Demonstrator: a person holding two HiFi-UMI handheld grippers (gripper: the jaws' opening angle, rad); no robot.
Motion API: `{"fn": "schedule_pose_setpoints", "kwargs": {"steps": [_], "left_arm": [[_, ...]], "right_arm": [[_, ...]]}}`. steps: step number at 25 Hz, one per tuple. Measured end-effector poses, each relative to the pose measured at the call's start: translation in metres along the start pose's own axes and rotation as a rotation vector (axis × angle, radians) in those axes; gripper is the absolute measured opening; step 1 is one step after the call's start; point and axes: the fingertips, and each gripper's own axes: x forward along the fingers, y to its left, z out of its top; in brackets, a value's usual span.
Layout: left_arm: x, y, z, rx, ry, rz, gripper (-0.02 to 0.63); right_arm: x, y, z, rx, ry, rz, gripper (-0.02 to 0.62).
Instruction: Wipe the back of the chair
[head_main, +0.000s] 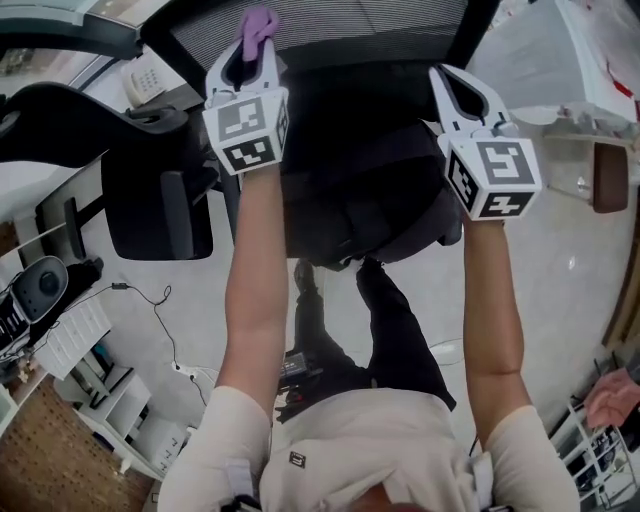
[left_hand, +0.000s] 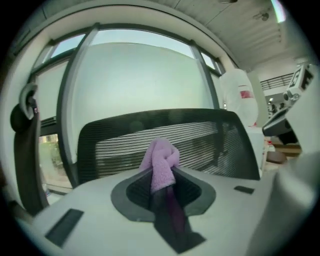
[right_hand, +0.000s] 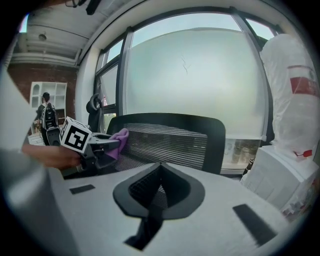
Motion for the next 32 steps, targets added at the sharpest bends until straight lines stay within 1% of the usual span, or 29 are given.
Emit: {"fn": "schedule_pose_setpoints", "kwargs": {"steps": [2, 4, 6, 10, 14, 17, 19, 20, 23, 24, 25, 27, 29, 32], "left_arm": [[-0.015, 0.045, -0.007, -0.039, 0.003, 0.083, 0.089], [-0.026, 0.073, -0.013, -0.064, 0.004, 0.126, 0.089], [-0.029, 0.079, -0.014, -0.072, 0.001, 0.132, 0.089], [-0.020, 0.058, -0.013, -0.087, -0.001, 0.098, 0.089], [-0.004, 0.017, -0.007, -0.101, 0.001, 0.040, 0.089], [0.009, -0.030, 0.000, -0.110, -0.002, -0.033, 0.088], [0.020, -0.076, 0.005, -0.105, -0.003, -0.116, 0.087], [0.026, -0.104, 0.007, -0.089, -0.004, -0.169, 0.087], [0.041, -0.197, 0.007, -0.010, 0.016, -0.346, 0.087], [0.043, -0.223, 0.006, 0.012, 0.027, -0.391, 0.087], [0.045, -0.242, 0.005, 0.022, 0.034, -0.420, 0.087], [0.049, -0.259, 0.006, 0.003, 0.036, -0.431, 0.087], [0.050, -0.263, 0.008, -0.028, 0.034, -0.425, 0.087], [0.049, -0.266, 0.007, -0.026, 0.042, -0.429, 0.087]], "right_arm": [[0.006, 0.013, 0.002, -0.008, 0.001, 0.017, -0.005], [0.010, 0.025, 0.005, -0.014, 0.003, 0.030, -0.005], [0.013, 0.033, 0.007, -0.020, 0.004, 0.038, -0.005], [0.012, 0.034, 0.006, -0.021, 0.005, 0.036, -0.005], [0.003, 0.019, -0.001, -0.006, 0.005, 0.013, -0.005], [-0.007, 0.001, -0.010, 0.013, 0.010, -0.013, -0.005], [-0.013, -0.011, -0.017, 0.025, 0.014, -0.030, -0.005], [-0.016, -0.017, -0.021, 0.030, 0.017, -0.038, -0.005], [-0.027, -0.036, -0.032, 0.044, 0.027, -0.064, -0.005], [-0.031, -0.042, -0.035, 0.049, 0.031, -0.073, -0.005], [-0.035, -0.048, -0.038, 0.052, 0.034, -0.083, -0.005], [-0.043, -0.060, -0.043, 0.058, 0.039, -0.098, -0.005], [-0.049, -0.070, -0.047, 0.065, 0.043, -0.110, -0.005], [-0.055, -0.079, -0.053, 0.083, 0.050, -0.120, -0.005]]}}
